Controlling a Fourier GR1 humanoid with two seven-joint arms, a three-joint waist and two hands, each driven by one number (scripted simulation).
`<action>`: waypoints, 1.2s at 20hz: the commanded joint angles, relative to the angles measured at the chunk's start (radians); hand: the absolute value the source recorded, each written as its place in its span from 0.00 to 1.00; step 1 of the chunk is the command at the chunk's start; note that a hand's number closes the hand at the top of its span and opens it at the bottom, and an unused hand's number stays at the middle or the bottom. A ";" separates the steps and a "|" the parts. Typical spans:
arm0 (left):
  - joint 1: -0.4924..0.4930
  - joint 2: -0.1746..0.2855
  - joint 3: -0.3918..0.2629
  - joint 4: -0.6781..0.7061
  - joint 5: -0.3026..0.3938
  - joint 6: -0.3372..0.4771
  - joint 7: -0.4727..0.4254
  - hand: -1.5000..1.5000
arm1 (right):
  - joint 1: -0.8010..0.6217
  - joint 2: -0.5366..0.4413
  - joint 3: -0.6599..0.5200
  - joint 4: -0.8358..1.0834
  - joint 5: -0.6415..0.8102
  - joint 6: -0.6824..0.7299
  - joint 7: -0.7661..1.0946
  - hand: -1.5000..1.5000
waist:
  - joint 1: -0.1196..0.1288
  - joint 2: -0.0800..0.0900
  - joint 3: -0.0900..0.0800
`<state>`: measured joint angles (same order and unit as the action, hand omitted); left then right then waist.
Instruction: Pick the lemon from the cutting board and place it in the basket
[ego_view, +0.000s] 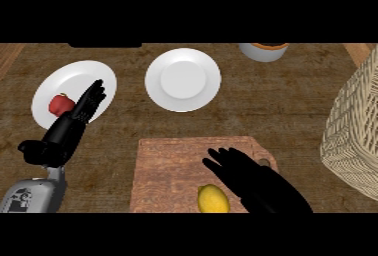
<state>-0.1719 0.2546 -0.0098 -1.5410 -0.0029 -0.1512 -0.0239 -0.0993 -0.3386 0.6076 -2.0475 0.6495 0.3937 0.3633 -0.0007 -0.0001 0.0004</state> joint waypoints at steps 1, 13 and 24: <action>-0.031 -0.005 0.031 0.034 0.002 -0.026 0.006 0.50 | 0.004 0.082 0.035 -0.006 0.056 0.018 0.012 0.00 | 0.000 0.000 0.000; 0.038 -0.019 0.063 -0.058 -0.014 -0.060 0.008 0.50 | 0.076 0.109 0.036 -0.004 0.155 0.049 -0.035 0.00 | 0.001 -0.001 0.000; -0.009 -0.059 0.063 -0.051 -0.057 -0.042 0.069 0.50 | 0.044 0.215 0.095 0.107 0.273 0.070 -0.026 0.00 | 0.000 0.000 0.000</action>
<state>-0.1689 0.2129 0.0514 -1.5966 -0.0357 -0.2115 0.0297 -0.0585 -0.1628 0.6779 -1.9438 0.8880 0.4417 0.3154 0.0001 -0.0005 0.0001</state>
